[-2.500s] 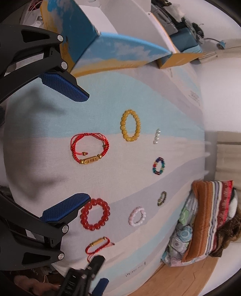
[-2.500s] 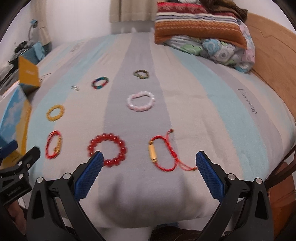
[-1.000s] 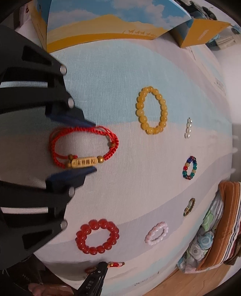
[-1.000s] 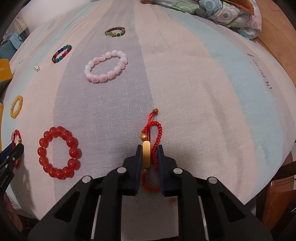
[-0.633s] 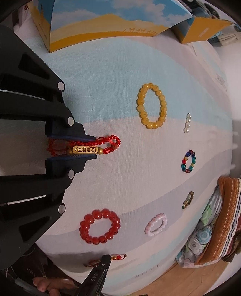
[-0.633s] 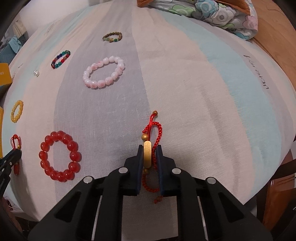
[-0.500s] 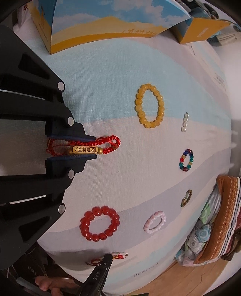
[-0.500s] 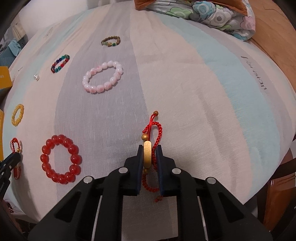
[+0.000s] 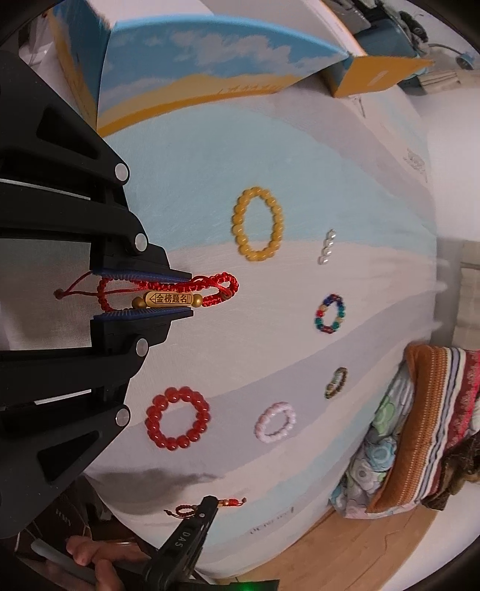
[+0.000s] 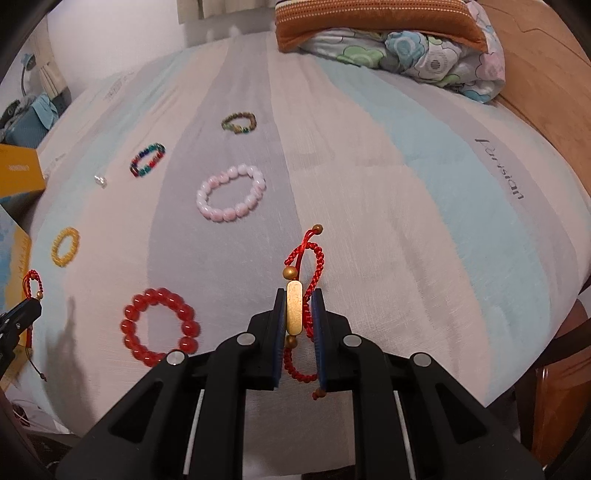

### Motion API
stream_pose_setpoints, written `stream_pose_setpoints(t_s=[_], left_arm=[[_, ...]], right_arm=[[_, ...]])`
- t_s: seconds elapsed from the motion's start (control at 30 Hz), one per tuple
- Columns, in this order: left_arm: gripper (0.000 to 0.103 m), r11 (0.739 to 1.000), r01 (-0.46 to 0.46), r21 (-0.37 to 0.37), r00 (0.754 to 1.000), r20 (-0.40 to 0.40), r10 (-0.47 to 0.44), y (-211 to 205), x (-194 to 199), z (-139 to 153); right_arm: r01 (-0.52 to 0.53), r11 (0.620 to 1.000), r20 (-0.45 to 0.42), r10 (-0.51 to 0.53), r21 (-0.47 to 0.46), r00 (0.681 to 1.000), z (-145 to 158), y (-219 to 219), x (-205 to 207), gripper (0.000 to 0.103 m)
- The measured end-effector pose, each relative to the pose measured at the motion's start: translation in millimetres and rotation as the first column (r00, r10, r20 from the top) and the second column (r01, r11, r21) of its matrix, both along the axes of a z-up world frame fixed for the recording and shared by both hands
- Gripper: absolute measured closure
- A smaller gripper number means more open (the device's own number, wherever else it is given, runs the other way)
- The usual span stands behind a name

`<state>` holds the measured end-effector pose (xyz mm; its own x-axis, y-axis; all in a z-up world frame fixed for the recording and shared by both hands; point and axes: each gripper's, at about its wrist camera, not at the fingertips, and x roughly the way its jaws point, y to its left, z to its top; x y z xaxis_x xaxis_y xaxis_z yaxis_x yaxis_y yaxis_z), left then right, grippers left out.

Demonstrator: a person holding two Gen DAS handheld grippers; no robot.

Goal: Organize jewelry
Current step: 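Lift both red cord bracelets and carry them over the white box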

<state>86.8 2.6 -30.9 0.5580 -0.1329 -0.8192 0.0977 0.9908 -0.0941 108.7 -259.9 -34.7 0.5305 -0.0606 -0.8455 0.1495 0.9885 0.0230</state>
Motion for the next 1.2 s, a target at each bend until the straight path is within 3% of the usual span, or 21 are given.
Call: stream_pose_setpoints(t_s=[0.27,0.5,0.9,1.2], left_arm=[[0.091,0.998,-0.058,0.035,0.997,0.049,0.056,17,-1,37],[0.091,0.991,-0.113,0.065,0.992,0.07,0.109,44,-11,63],[0.091,0.964,-0.253,0.083,0.961,0.134,0.241,116,-31,103],[0.091,0.926,-0.365,0.1,0.927,0.126,0.352,182,-55,109]], right_arm=[[-0.004,1.0,0.081,0.004,-0.003,0.997,42,19,-10,0.09],[-0.053,0.999,0.095,0.053,-0.002,0.994,57,57,-8,0.09],[-0.198,0.98,0.108,0.198,-0.013,0.974,75,150,2,0.09],[-0.337,0.941,0.128,0.338,-0.028,0.932,90,238,-1,0.09]])
